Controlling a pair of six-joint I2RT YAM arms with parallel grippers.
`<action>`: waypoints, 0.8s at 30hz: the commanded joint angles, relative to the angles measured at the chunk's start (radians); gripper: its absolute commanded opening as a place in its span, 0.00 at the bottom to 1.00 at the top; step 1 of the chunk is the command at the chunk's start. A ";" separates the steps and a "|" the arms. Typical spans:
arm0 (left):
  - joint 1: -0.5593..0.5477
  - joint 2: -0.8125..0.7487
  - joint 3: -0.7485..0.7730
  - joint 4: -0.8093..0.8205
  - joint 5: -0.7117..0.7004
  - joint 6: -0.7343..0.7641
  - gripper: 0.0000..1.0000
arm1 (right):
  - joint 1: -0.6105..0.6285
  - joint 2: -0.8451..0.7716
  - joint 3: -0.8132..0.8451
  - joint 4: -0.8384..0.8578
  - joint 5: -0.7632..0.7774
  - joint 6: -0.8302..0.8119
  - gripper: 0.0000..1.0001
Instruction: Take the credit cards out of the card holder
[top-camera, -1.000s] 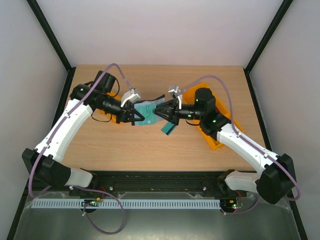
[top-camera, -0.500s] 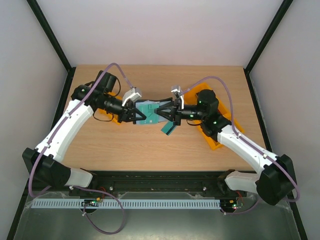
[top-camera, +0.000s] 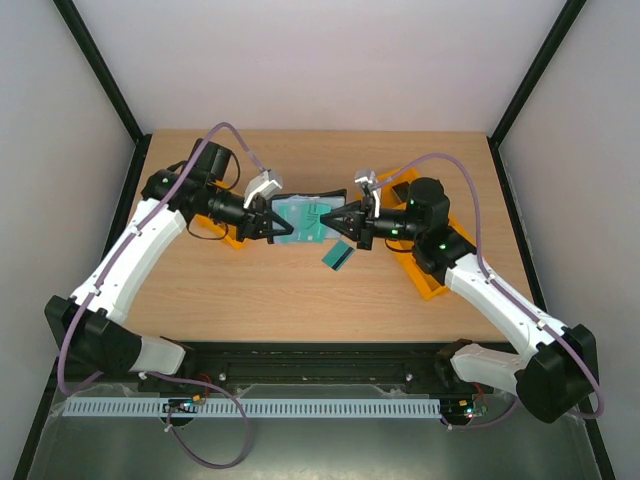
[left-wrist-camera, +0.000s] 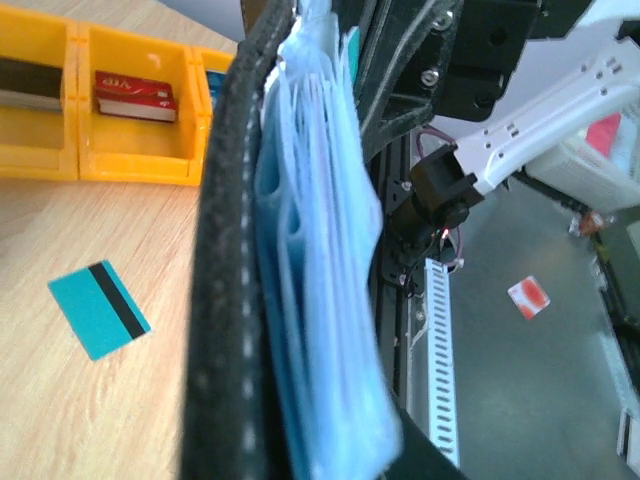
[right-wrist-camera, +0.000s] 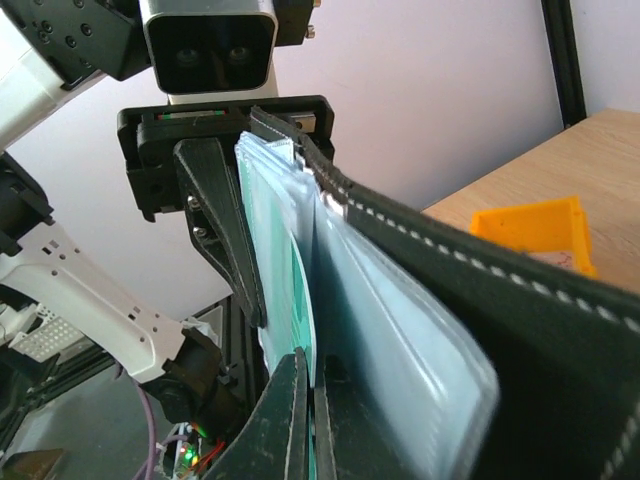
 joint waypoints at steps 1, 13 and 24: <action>0.006 -0.031 -0.001 -0.018 0.057 -0.002 0.03 | -0.027 -0.004 0.023 -0.026 0.034 -0.001 0.02; 0.063 -0.031 -0.033 0.198 -0.521 -0.303 0.02 | -0.180 -0.008 0.081 -0.279 0.291 -0.007 0.02; 0.214 -0.069 -0.061 0.269 -0.640 -0.386 0.02 | -0.062 0.116 -0.128 -0.060 0.586 0.497 0.01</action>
